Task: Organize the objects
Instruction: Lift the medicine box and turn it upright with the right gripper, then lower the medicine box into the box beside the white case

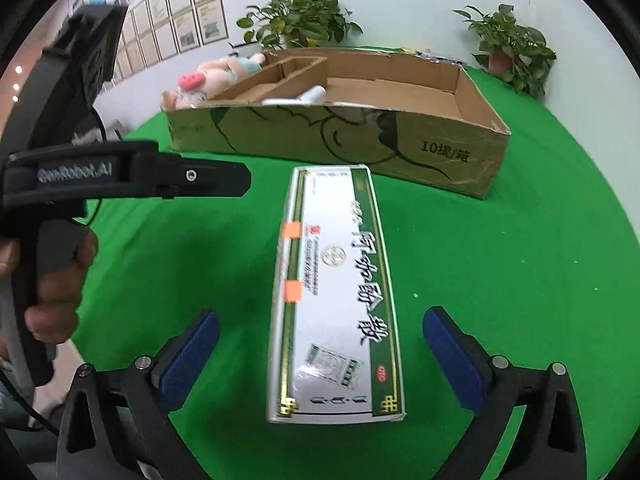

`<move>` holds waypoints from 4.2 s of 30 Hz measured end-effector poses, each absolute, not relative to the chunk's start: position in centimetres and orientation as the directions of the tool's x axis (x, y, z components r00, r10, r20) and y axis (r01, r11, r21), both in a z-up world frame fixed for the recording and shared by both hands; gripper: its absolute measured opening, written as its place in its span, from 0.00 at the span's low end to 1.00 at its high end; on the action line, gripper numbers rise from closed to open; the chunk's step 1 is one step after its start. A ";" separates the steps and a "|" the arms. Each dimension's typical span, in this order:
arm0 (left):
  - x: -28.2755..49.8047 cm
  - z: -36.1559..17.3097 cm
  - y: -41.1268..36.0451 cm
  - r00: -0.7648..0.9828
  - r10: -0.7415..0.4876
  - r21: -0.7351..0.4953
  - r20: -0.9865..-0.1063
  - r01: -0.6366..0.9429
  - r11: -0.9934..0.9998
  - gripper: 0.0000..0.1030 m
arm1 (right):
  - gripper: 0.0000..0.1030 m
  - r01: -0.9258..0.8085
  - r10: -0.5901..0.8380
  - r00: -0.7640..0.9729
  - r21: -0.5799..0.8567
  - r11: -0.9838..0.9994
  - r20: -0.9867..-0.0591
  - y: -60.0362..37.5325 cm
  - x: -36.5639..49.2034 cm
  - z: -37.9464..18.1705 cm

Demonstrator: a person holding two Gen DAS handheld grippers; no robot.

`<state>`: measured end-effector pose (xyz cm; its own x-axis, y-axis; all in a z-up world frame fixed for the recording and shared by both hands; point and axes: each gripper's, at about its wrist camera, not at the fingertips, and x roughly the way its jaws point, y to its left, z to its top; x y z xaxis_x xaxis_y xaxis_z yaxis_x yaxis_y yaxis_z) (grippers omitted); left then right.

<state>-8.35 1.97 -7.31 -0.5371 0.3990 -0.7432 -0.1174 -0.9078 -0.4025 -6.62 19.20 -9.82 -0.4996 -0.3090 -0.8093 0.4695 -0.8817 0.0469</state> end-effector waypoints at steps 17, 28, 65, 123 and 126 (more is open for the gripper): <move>-9.0 -10.0 1.4 -0.445 0.509 -0.532 -0.737 -0.084 -0.843 0.80 | 0.75 0.445 -0.503 -0.363 0.328 -0.833 -0.784 15.8 -6.2 -11.0; -9.2 -10.3 3.4 -0.394 0.559 -0.567 -0.730 -0.109 -0.817 0.60 | 0.64 0.473 -0.569 -0.337 0.387 -0.791 -0.750 17.3 -6.0 -10.7; -10.6 9.5 1.9 -0.688 0.546 -0.352 -0.479 -0.419 -0.837 0.39 | 0.59 0.531 -0.535 -0.642 0.184 -0.827 -0.549 13.4 -9.2 5.7; -34.6 -9.6 6.9 -0.253 0.650 -0.634 -0.717 -0.152 -0.758 0.43 | 0.59 0.304 -0.357 -0.238 0.280 -0.911 -0.903 19.5 -34.6 -5.3; -34.8 -9.7 7.2 -0.247 0.596 -0.576 -0.764 -0.155 -0.802 0.48 | 0.58 0.301 -0.312 -0.220 0.240 -0.923 -0.925 18.6 -34.5 -5.3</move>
<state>-34.79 7.24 -9.68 -0.2471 0.5964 -0.7637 -0.1555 -0.8024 -0.5762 -34.53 18.63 -5.29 -0.2196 -0.3115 -0.9245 0.3007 -0.9231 0.2396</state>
